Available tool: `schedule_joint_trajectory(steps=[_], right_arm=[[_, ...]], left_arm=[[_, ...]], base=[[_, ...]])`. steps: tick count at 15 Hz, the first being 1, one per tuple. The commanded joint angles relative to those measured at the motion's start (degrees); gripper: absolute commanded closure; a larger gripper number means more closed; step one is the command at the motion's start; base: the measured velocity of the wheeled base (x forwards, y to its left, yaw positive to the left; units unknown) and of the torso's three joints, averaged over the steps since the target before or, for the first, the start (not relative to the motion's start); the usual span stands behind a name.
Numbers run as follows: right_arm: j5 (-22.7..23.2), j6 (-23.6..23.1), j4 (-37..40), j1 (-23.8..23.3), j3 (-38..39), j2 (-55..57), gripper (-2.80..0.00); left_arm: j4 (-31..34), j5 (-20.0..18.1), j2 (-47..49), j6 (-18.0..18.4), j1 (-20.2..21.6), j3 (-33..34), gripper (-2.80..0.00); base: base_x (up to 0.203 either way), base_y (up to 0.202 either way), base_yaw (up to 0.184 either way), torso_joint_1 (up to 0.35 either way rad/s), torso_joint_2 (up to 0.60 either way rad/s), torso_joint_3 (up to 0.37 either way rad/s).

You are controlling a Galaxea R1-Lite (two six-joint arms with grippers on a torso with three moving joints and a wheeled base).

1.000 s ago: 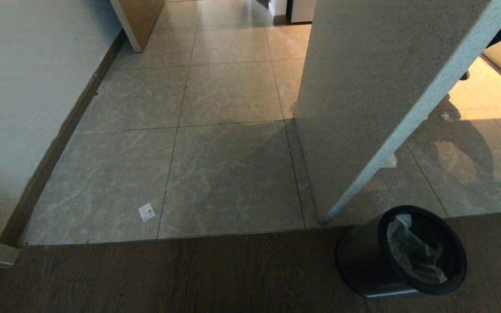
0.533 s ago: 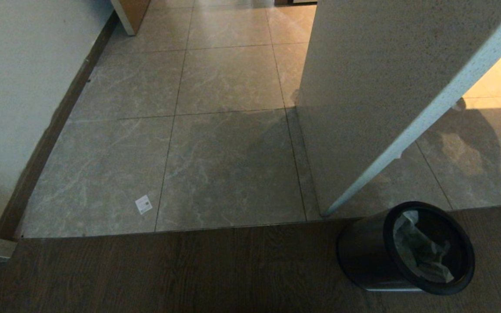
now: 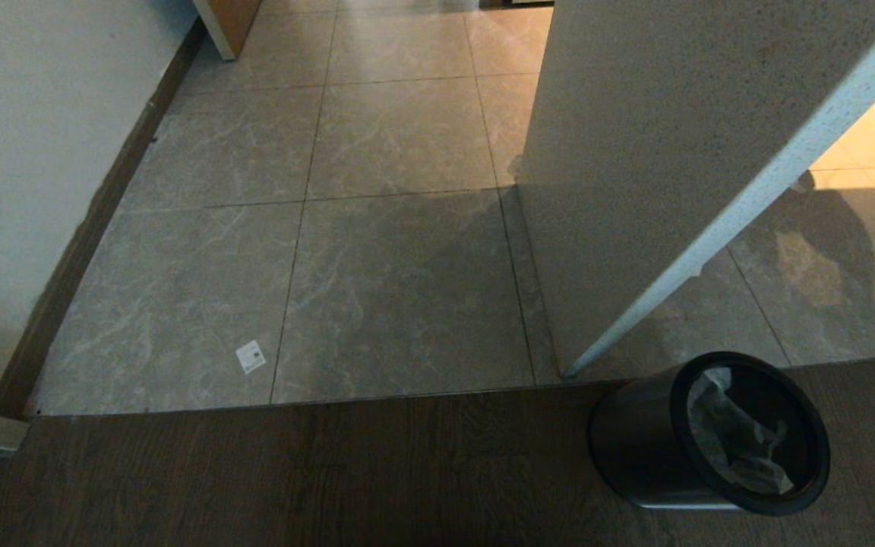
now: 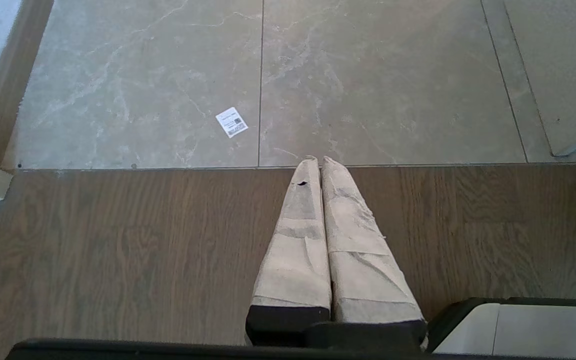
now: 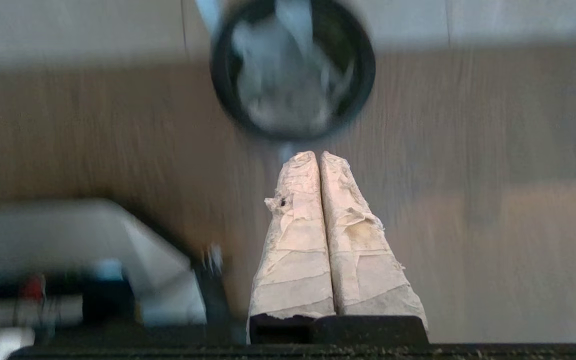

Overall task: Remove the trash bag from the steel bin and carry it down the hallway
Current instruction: Place the outer trash can on the ground

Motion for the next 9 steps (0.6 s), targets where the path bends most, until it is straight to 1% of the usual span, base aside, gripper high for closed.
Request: schedule_joint_trajectory(steps=[1,3,4,8,9], right_arm=[[-2.09,-0.28,2.40,0.12,-5.40,16.03,0.00],[-3.61,-0.40,0.45,-1.69,-6.87,25.69,0.00],[-3.52,-0.48,-1.22,-2.80,-7.31,29.92,0.00],[1.69,-0.48,-9.81,-9.13,-7.92,46.12,0.00],[2.50,-0.36,-12.54,-10.76,-7.81,49.55,-2.80]], left_arm=[[0.02,0.02,0.00,-0.04,0.00,0.00,0.00],[0.02,0.02,0.00,-0.04,0.00,0.00,0.00],[0.02,0.02,0.00,-0.04,0.00,0.00,0.00],[0.02,0.02,0.00,-0.04,0.00,0.00,0.00],[0.02,0.02,0.00,-0.04,0.00,0.00,0.00]], base=[[0.000,0.000,0.000,0.000,0.00,0.000],[0.000,0.000,0.000,0.000,0.00,0.000],[0.000,0.000,0.000,0.000,0.00,0.000],[0.000,0.000,0.000,0.000,0.00,0.000],[0.000,0.000,0.000,0.000,0.00,0.000]])
